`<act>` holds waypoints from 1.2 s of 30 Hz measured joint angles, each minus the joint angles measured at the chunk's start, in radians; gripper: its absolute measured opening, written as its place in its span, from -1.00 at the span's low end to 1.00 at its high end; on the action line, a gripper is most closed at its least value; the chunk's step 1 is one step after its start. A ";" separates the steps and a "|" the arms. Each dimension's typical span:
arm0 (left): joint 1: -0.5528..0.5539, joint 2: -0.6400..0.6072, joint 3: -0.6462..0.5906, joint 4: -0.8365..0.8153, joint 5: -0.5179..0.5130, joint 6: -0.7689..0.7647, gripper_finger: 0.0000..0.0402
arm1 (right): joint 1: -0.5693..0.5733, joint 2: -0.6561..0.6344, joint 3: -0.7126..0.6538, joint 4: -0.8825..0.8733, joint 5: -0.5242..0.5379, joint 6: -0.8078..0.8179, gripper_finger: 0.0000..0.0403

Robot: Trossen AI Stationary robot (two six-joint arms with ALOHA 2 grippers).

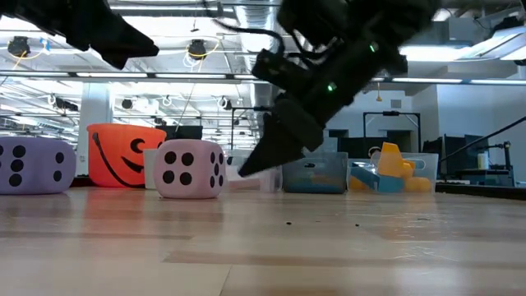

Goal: Pick & Place Toys
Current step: Put the pink die into the white bin

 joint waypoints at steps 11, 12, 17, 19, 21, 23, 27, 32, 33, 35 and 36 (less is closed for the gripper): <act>0.000 0.000 0.000 -0.112 -0.105 -0.012 -0.60 | -0.154 0.120 -0.288 0.945 -0.273 0.055 0.98; 0.002 0.000 0.000 -0.134 -0.111 -0.021 -0.60 | -0.169 0.147 -0.288 0.973 -0.298 0.065 0.98; 0.027 0.000 0.000 -0.212 -0.140 -0.077 -0.60 | -0.230 0.256 -0.263 1.138 -0.443 0.119 0.99; 0.042 0.000 0.000 -0.225 -0.145 -0.097 -0.60 | -0.253 0.273 -0.259 1.194 -0.487 0.160 0.99; 0.058 0.000 0.000 -0.230 -0.147 -0.102 -0.60 | -0.270 0.287 -0.263 1.215 -0.500 0.182 0.99; 0.074 0.000 0.000 -0.235 -0.148 -0.107 -0.60 | -0.280 0.289 -0.267 1.215 -0.499 0.185 0.99; 0.105 0.000 0.000 -0.288 -0.149 -0.133 -0.60 | -0.252 0.288 -0.288 1.204 -0.498 0.211 0.99; 0.137 0.000 0.000 -0.459 -0.150 -0.261 -0.60 | -0.180 0.288 -0.298 1.240 -0.424 0.196 0.99; 0.139 0.000 0.000 -0.492 -0.150 -0.280 -0.60 | -0.169 0.288 -0.296 1.241 -0.416 0.180 0.99; 0.141 0.000 0.000 -0.548 -0.150 -0.301 -0.60 | -0.156 0.288 -0.294 1.238 -0.404 0.160 0.99; 0.141 0.000 0.000 -0.571 -0.149 -0.306 -0.60 | -0.156 0.288 -0.292 1.238 -0.391 0.158 0.99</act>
